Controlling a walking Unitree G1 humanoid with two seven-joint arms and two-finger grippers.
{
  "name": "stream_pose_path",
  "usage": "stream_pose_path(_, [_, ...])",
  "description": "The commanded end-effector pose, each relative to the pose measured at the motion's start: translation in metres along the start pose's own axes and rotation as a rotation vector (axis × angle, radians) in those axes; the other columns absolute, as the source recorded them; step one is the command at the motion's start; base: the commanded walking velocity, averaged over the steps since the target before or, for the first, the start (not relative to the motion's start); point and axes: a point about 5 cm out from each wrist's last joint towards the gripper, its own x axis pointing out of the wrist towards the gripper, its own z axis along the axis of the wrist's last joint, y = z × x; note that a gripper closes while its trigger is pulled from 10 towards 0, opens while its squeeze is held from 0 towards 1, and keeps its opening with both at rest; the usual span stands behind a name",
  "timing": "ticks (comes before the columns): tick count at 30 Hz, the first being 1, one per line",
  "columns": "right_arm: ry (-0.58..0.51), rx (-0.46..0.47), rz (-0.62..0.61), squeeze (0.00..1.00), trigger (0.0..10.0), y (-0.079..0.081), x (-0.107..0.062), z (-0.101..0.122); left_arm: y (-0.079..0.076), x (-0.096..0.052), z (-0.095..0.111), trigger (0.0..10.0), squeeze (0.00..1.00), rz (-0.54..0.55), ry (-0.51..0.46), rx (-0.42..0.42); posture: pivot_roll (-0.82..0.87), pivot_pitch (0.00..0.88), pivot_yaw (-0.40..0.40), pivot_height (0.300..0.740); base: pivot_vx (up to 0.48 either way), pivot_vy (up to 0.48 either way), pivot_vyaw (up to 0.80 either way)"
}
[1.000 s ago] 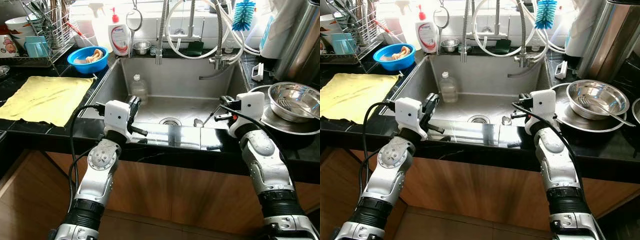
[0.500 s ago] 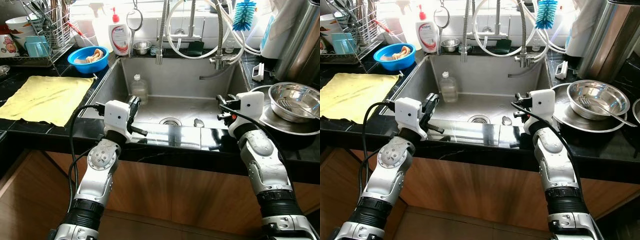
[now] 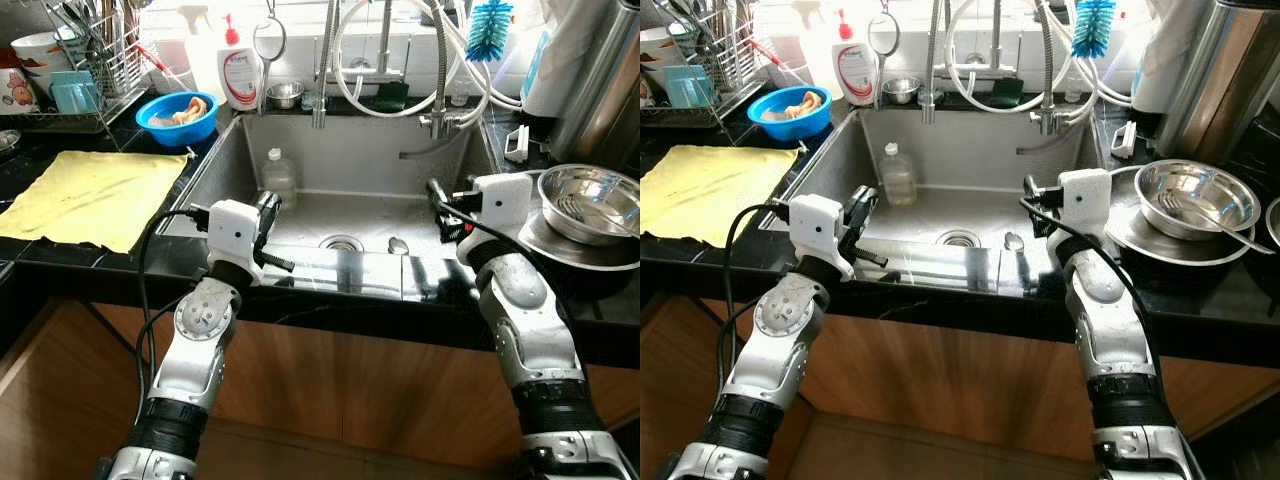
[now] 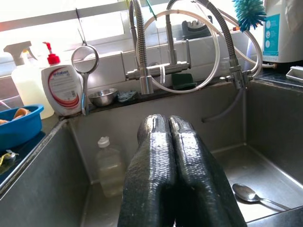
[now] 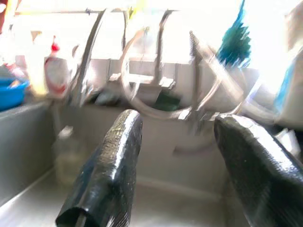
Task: Kitchen organization
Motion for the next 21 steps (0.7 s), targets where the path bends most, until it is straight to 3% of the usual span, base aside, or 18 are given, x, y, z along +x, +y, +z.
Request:
stream_pose_path(1, [-0.097, -0.043, -0.115, 0.00, 10.0, -0.016, -0.007, 0.024, 0.003, -0.002, -0.001, 10.0, 0.00, 0.007, 0.007, 0.024, -0.04, 0.000, 0.055, 0.740, 0.000, 0.000, 0.00])
stream_pose_path(2, [-0.097, -0.043, -0.115, 0.00, 10.0, -0.016, -0.007, 0.024, 0.003, -0.002, -0.001, 10.0, 0.00, 0.007, 0.007, 0.024, -0.04, 0.000, 0.055, 0.740, 0.000, 0.000, 0.00])
stream_pose_path(5, [-0.126, -0.108, -0.261, 0.00, 10.0, -0.041, -0.025, 0.032, 0.003, -0.002, -0.002, 10.0, 0.00, 0.006, 0.009, 0.022, -0.04, 0.000, 0.056, 0.740, 0.000, 0.000, 0.00])
stream_pose_path(10, [-0.049, -0.134, -0.478, 0.00, 10.0, -0.079, -0.058, 0.019, 0.001, -0.002, -0.002, 10.0, 0.00, 0.001, 0.009, 0.016, -0.05, 0.000, 0.056, 0.740, 0.000, 0.000, 0.00])
stream_pose_path(12, [-0.031, -0.123, -0.492, 0.00, 10.0, -0.081, -0.061, 0.015, 0.001, -0.002, -0.002, 10.0, 0.00, 0.000, 0.010, 0.015, -0.05, 0.000, 0.056, 0.740, 0.000, 0.000, 0.00])
stream_pose_path(13, [-0.015, -0.100, -0.518, 0.05, 10.0, -0.085, -0.066, 0.012, 0.000, -0.002, -0.002, 10.0, 0.00, -0.001, 0.010, 0.015, -0.05, 0.000, 0.057, 0.740, 0.000, 0.000, 0.00])
stream_pose_path(14, [0.001, -0.076, -0.542, 1.00, 10.0, -0.088, -0.072, 0.008, 0.000, -0.002, -0.002, 10.0, 0.00, -0.002, 0.011, 0.014, -0.05, 0.000, 0.059, 0.740, 0.000, 0.000, 0.00])
stream_pose_path(15, [0.025, -0.064, -0.579, 1.00, 10.0, -0.092, -0.081, 0.004, 0.000, -0.003, -0.003, 10.0, 0.00, -0.004, 0.012, 0.014, -0.05, 0.000, 0.058, 0.740, 0.000, 0.000, 0.00])
stream_pose_path(21, [0.039, -0.062, -0.615, 1.00, 10.0, -0.094, -0.091, 0.004, 0.000, -0.003, -0.003, 10.0, 0.00, -0.006, 0.014, 0.015, -0.05, 0.000, 0.059, 0.740, 0.000, 0.000, 0.00])
